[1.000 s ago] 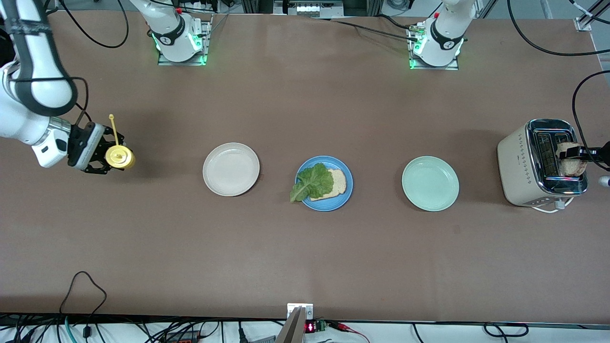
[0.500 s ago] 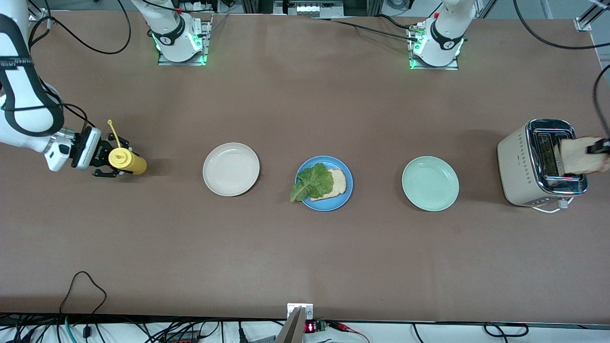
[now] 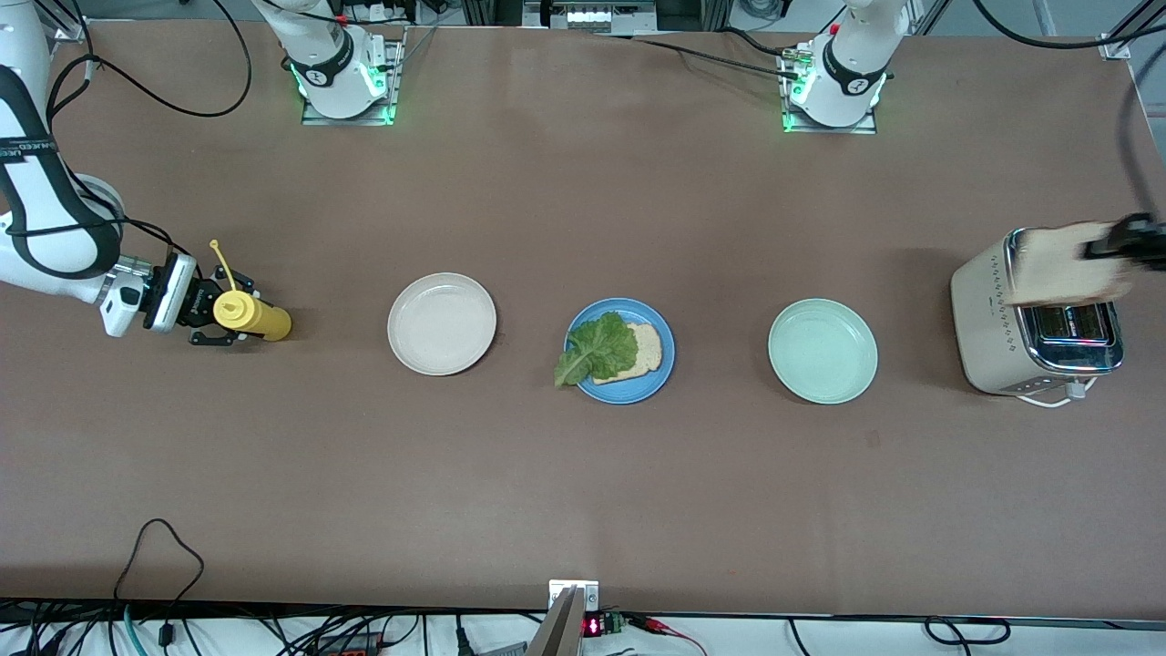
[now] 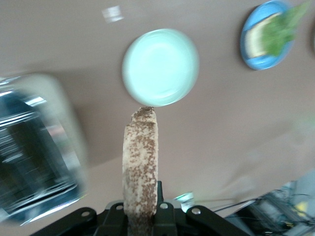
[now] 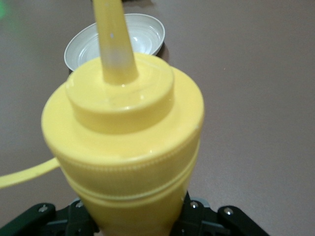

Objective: Make sandwich in blue plate with both arms
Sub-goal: 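Lift the second toast slice and carry it to the blue plate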

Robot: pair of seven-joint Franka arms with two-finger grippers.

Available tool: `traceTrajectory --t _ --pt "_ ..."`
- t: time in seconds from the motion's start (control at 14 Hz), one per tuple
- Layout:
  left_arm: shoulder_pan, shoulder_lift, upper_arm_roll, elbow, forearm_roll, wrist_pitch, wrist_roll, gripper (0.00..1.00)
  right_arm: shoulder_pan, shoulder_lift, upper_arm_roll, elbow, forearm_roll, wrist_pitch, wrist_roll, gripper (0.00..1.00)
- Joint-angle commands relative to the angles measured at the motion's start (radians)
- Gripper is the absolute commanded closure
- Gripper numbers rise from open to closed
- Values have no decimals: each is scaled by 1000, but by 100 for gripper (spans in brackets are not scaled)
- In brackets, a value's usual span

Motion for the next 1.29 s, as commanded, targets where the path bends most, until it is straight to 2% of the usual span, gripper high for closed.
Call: traceTrajectory --t 0.0,0.07,0.14,0.21,0.29,0.36,0.5,0.71,1.0,1.21 --pt "-77 21 -37 -156 -152 177 -121 99 -27 16 27 18 23 -14 -20 69" --pt "-129 24 -37 -217 -224 281 -152 99 -27 16 27 18 23 -16 -19 52" --pt "-162 39 -37 -266 -295 373 -174 99 -27 16 27 19 25 -16 -10 24" --pt "-208 54 -37 -299 -350 459 -181 99 -27 16 27 19 25 -16 -9 18" --pt "-252 74 -39 -325 -398 545 -183 99 -27 16 27 19 26 -16 -9 6" --pt "-282 94 -39 -342 -442 611 -183 99 -27 16 27 19 28 -17 -9 0" --pt "-344 146 -39 -360 -520 706 -171 99 -27 11 27 19 28 -19 -9 0" --pt "-429 209 -40 -368 -579 806 -168 100 -27 5 25 19 28 -29 -12 0" --pt "-512 232 -43 -442 -643 1032 -110 100 -61 5 15 21 14 -85 -40 0" --pt "-517 271 -43 -489 -845 1072 89 100 -62 5 -10 21 8 -97 -63 0"
